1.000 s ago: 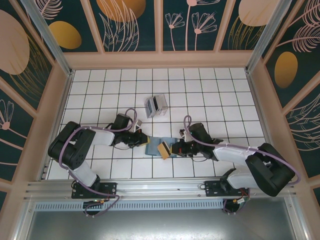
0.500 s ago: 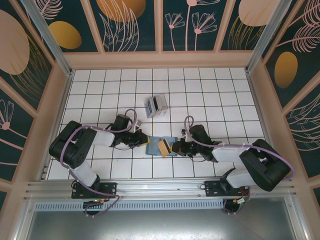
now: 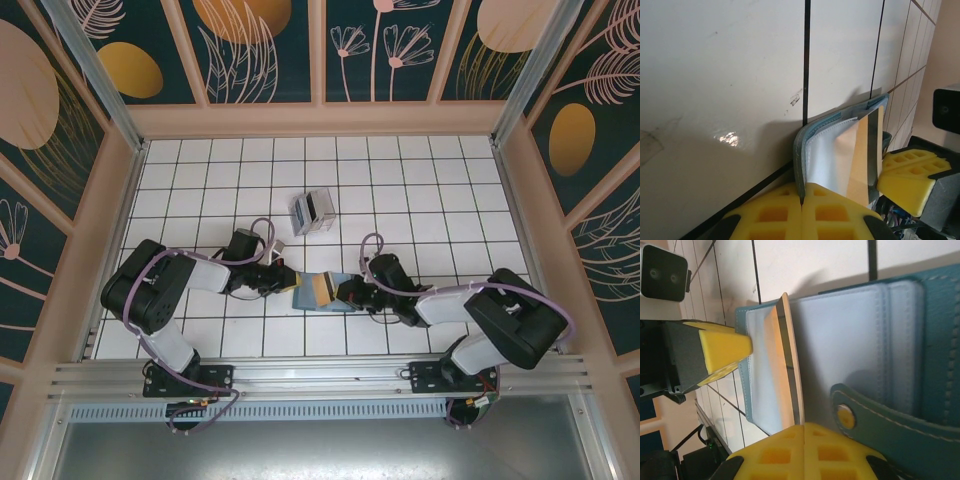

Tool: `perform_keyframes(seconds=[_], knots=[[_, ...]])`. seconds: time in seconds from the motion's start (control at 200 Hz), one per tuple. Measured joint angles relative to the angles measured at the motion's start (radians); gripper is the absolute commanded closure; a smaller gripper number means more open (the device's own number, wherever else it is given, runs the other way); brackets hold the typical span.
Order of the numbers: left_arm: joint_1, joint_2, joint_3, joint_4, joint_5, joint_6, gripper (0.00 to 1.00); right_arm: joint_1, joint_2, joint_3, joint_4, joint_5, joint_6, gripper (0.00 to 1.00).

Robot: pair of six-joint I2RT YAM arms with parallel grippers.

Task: Put the credit cards into the card holder
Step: Insert the credit card into the card slot.

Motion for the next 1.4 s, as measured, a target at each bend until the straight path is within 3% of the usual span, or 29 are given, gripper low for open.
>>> perform_keyframes(seconds=[0.395,0.551,0.921,1.221,1.401], knots=[[0.001,0.004,0.0,0.009,0.009,-0.003,0.89,0.099,0.053,0.006,0.072,0.138,0.112,1.0],[0.002,0.004,0.0,0.017,0.021,-0.014,0.83,0.127,0.063,0.022,0.072,0.17,0.129,0.95],[0.004,0.004,0.0,0.029,0.034,-0.026,0.77,0.188,0.104,0.132,-0.022,0.202,0.089,0.62],[0.005,0.004,0.0,0.039,0.051,-0.027,0.71,0.19,0.069,0.175,-0.154,0.231,-0.01,0.63],[0.006,0.003,0.0,0.046,0.058,-0.038,0.69,0.191,0.149,0.238,-0.14,0.201,-0.048,0.66]])
